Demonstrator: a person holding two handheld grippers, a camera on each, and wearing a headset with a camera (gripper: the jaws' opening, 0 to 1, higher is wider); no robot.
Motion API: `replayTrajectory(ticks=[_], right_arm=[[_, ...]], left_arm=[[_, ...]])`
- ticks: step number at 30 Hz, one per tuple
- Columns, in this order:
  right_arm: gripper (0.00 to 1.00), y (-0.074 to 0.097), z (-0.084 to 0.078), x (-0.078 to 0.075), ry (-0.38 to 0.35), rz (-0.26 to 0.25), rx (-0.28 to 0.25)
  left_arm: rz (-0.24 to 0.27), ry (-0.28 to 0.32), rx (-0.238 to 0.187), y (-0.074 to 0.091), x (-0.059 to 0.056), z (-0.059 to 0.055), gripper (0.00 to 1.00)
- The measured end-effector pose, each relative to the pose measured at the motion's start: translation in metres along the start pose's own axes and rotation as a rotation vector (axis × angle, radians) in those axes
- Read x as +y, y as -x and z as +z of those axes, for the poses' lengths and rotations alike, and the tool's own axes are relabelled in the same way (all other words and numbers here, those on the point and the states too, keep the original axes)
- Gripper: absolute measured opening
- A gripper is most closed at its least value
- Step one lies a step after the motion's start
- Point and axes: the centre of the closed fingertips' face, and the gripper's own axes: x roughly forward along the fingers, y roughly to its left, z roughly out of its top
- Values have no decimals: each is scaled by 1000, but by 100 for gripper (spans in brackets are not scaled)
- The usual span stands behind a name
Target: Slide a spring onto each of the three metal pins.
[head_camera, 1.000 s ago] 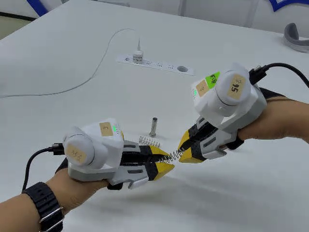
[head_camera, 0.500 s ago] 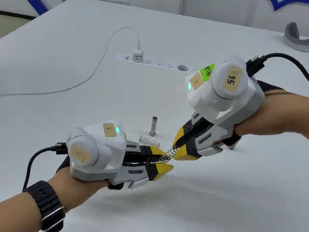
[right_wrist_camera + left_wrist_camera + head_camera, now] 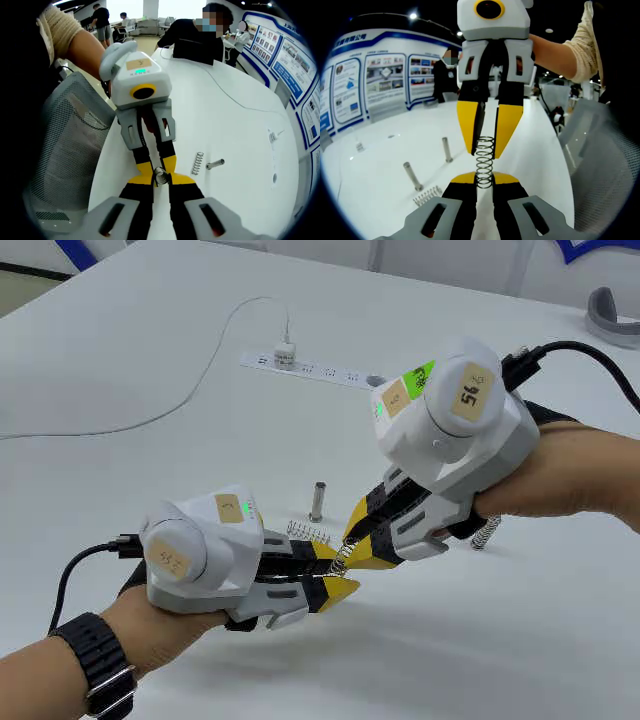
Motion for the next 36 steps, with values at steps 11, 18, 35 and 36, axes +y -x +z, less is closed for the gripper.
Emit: replayTrajectory(ticks=[11,18,35,36], right_arm=[[12,-2,3,-1,16,-2,7],[12,0,5,-4,25,-11,10],[12,12,-3,-15,7,-49,24],[12,13,-4,-16,5,-52,25]], left_arm=[[12,1,-1,-1,3,0,10],[34,15,-17,0,8,3,12],[96,57,1,13,21,-5,35],[102,65,1,14,23,-5,36]])
